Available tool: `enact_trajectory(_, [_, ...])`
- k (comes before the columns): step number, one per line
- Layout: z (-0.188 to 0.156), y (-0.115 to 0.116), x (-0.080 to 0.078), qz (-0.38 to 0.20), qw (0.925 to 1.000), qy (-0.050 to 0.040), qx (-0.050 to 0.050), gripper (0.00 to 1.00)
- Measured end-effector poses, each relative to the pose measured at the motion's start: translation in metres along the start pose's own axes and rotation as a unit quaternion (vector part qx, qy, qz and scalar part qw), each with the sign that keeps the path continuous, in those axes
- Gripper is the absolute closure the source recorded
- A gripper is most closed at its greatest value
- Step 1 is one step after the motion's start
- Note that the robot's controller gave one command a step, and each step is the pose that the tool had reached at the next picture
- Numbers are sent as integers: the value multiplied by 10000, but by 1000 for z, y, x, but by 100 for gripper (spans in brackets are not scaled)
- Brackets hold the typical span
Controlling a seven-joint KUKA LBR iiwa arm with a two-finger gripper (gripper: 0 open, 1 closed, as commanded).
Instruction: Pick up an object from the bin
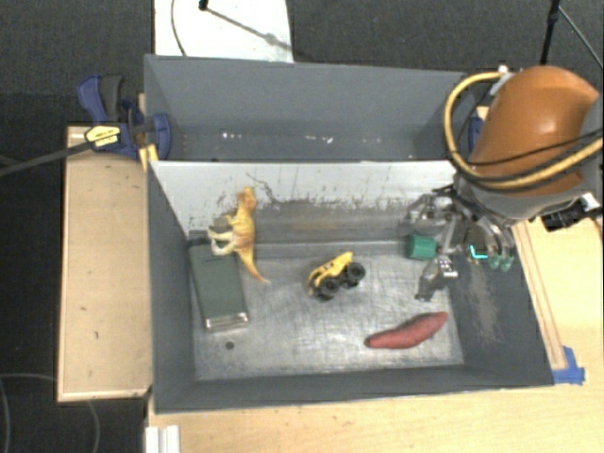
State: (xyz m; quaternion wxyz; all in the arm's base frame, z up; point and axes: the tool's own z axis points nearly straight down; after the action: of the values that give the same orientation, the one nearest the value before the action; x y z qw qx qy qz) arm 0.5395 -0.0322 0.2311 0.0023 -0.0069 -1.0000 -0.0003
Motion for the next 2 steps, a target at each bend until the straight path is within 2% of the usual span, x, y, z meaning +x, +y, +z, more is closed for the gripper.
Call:
enact_trajectory(1, [-4,0,-1,-3,10000,-42,3,0])
enact_trajectory(2, [130,16,0,-73,10000,-31,0,100])
